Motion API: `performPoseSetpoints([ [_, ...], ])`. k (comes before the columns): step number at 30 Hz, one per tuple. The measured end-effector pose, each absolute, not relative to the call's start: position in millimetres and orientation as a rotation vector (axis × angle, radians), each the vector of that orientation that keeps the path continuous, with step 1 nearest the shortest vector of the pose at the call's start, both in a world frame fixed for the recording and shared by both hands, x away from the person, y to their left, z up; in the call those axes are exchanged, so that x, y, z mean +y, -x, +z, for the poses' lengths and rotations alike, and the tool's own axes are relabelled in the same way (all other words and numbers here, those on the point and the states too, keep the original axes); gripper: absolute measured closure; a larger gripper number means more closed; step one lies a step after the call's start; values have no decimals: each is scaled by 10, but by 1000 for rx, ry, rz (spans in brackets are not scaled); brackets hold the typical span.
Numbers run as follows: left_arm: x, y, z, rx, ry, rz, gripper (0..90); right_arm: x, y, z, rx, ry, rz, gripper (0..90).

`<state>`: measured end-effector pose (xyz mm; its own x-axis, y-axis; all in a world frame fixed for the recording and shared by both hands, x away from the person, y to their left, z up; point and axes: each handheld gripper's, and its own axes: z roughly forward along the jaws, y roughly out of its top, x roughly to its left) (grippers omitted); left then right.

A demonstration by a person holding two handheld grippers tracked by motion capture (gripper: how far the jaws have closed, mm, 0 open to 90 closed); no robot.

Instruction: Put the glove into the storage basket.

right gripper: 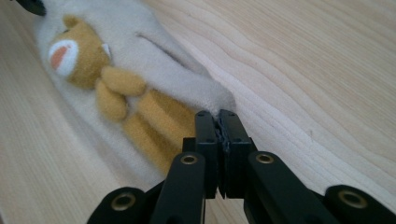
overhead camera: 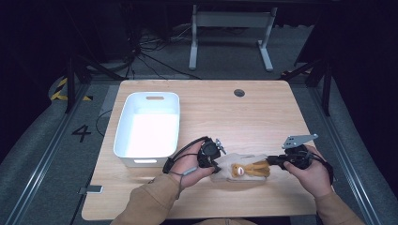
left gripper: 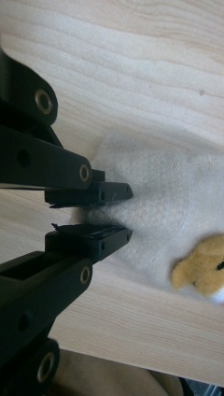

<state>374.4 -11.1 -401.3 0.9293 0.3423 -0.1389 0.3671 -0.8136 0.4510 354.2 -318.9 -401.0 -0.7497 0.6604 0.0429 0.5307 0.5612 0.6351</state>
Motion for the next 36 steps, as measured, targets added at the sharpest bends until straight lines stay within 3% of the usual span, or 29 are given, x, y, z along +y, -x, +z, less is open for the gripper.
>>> performPoseSetpoints([
  [4, -142, -3753, -4079, 519, -2623, -81, 752, -3172, -3581, -4105, 2621, -1023, 922, 878],
  [5, -145, -3754, -4088, 528, -2622, -66, 663, -3170, -3590, -4123, 2624, -1025, 917, 866],
  [6, -144, -3757, -4093, 534, -2622, -48, 663, -3169, -3598, -4139, 2632, -1036, 909, 842],
  [10, -93, -3753, -4041, 573, -2593, -42, 521, -3181, -3610, -4166, 2650, -1069, 920, 708],
  [24, -155, -3773, -3861, 517, -2495, 19, 449, -3350, -3619, -4050, 2545, -1122, 980, 679],
  [32, -278, -3735, -3868, 452, -2493, 32, 373, -3364, -3602, -4031, 2541, -1120, 1010, 664],
  [36, -291, -3755, -3908, 462, -2502, 32, 293, -3371, -3600, -4031, 2545, -1120, 1020, 649],
])
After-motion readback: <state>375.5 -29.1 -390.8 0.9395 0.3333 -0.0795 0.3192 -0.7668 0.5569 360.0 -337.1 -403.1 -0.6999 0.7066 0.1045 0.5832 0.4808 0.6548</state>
